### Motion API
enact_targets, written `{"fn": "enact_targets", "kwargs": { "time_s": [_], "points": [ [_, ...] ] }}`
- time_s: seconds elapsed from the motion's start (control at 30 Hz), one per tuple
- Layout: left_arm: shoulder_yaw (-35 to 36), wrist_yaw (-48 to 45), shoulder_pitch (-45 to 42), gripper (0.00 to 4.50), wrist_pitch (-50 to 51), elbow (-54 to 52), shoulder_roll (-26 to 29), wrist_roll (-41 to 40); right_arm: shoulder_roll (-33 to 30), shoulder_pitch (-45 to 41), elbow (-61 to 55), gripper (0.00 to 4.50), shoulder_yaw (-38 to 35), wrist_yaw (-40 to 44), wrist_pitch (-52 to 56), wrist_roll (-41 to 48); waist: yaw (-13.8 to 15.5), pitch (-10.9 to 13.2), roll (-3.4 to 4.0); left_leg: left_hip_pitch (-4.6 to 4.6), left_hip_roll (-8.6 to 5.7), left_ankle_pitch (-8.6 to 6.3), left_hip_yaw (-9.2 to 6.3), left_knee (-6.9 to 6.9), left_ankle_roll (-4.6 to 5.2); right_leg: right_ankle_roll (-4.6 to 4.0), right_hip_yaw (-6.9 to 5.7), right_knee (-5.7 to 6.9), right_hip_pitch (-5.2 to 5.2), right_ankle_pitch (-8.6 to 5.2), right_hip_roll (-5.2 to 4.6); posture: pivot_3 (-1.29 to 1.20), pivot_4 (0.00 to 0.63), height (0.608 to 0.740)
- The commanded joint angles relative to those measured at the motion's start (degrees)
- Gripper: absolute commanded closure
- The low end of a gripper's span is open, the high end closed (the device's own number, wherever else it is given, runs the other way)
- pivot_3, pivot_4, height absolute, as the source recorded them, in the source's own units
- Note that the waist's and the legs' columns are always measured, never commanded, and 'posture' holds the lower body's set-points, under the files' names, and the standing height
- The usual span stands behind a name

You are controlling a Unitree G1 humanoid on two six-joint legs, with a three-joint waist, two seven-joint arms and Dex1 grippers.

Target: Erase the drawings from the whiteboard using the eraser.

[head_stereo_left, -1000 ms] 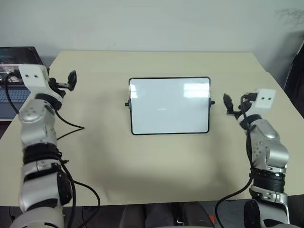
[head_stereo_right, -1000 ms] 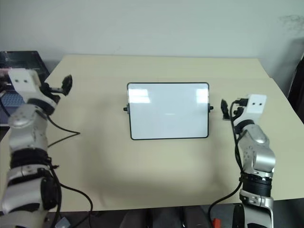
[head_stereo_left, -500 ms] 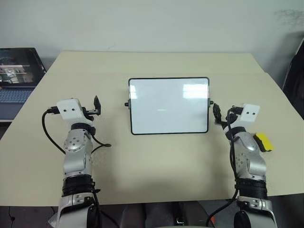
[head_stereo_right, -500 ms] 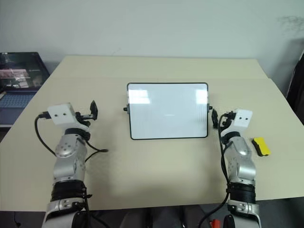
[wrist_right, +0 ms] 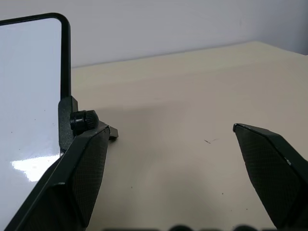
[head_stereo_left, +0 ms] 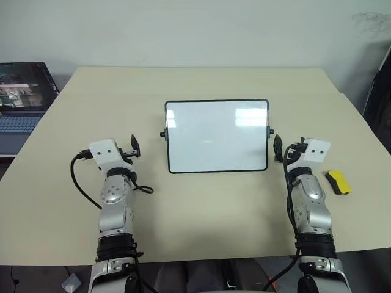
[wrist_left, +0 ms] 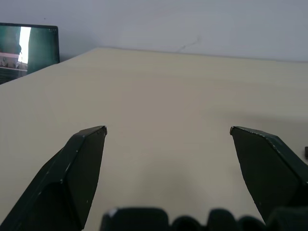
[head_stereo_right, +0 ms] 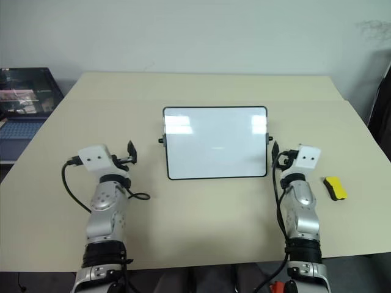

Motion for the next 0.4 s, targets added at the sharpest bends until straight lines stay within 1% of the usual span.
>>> {"fn": "enact_targets", "kwargs": {
  "time_s": [0.03, 0.27, 0.4],
  "points": [
    [-1.15, -0.36, -0.53, 0.00, 0.03, -2.84, -0.12, 0.78, -0.78, -0.12, -0.19, 0.02, 0.35, 0.26, -2.15, -0.39, 0.00, 0.00, 0.00, 0.00, 0.00, 0.00, 0.00, 0.00, 0.00, 0.00, 0.00, 0.00, 0.00, 0.00, 0.01, 0.00, 0.150, 0.740],
    [-1.50, 0.39, -0.18, 0.00, 0.62, -3.35, -0.70, 0.73, -1.31, 0.14, 0.90, 0.02, 0.25, 0.13, -2.72, 0.07, 0.00, 0.00, 0.00, -0.01, -0.01, 0.00, 0.01, 0.00, 0.00, 0.00, 0.01, -0.01, 0.00, 0.00, 0.02, 0.00, 0.150, 0.740],
    [-2.01, 0.29, 0.41, 0.00, 4.43, -4.75, -1.41, 0.26, -1.21, 0.96, 0.65, 0.02, 0.35, 0.13, -2.02, 0.45, 0.00, 0.00, 0.00, 0.00, 0.00, 0.00, -0.01, -0.01, 0.00, 0.02, 0.00, -0.01, 0.00, -0.01, 0.03, 0.00, 0.150, 0.740]
  ]
}}
